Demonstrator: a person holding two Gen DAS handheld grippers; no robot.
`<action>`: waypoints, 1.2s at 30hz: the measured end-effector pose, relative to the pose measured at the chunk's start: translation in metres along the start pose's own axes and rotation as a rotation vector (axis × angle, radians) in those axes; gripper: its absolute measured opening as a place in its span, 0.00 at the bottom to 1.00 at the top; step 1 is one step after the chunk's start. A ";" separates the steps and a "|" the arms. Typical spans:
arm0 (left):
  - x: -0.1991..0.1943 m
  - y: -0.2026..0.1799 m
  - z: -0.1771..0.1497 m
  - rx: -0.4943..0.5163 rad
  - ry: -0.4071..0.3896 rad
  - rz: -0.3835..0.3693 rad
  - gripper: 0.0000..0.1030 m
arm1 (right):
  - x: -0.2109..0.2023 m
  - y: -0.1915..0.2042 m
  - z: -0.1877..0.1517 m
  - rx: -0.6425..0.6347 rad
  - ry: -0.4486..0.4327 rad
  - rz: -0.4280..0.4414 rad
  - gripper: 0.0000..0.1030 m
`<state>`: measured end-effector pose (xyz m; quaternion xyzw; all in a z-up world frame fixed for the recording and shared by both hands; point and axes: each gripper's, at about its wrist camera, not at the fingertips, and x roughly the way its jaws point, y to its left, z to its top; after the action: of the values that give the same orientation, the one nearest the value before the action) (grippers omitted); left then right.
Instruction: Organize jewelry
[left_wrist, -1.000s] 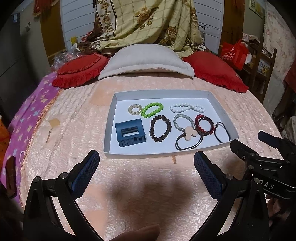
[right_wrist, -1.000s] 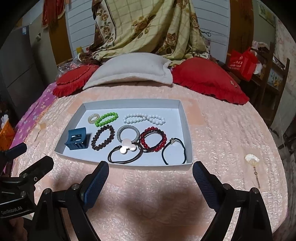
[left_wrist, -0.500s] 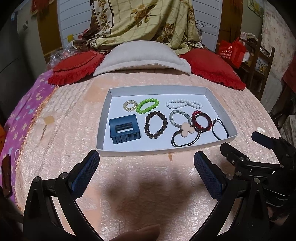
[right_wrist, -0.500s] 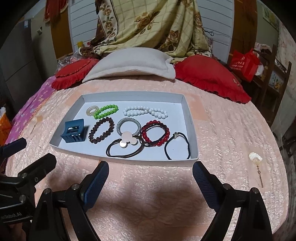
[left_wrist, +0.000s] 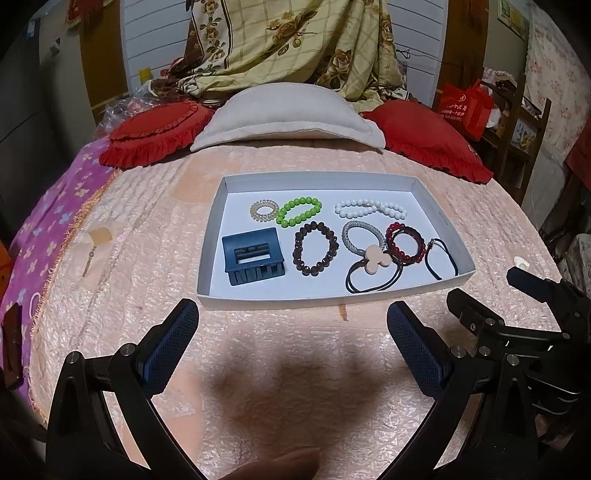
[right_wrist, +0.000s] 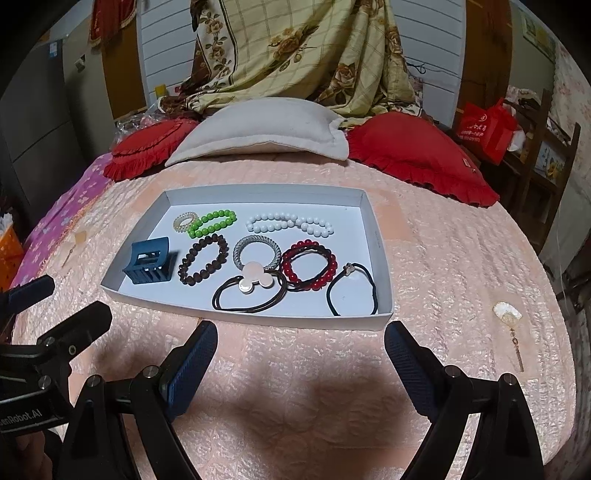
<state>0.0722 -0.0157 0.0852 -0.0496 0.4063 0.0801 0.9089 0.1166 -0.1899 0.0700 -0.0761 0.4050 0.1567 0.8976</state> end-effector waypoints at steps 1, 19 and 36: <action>0.000 0.000 0.000 0.000 -0.001 0.002 0.99 | 0.000 0.000 0.000 -0.002 0.001 0.000 0.88; -0.001 0.002 -0.001 -0.002 0.002 -0.004 0.99 | 0.002 0.003 -0.002 -0.005 -0.002 -0.002 0.88; -0.001 0.000 -0.001 -0.005 0.004 -0.002 0.99 | 0.000 0.003 -0.002 -0.005 -0.005 -0.004 0.88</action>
<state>0.0706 -0.0156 0.0848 -0.0523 0.4081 0.0803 0.9079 0.1140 -0.1878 0.0684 -0.0790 0.4022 0.1559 0.8987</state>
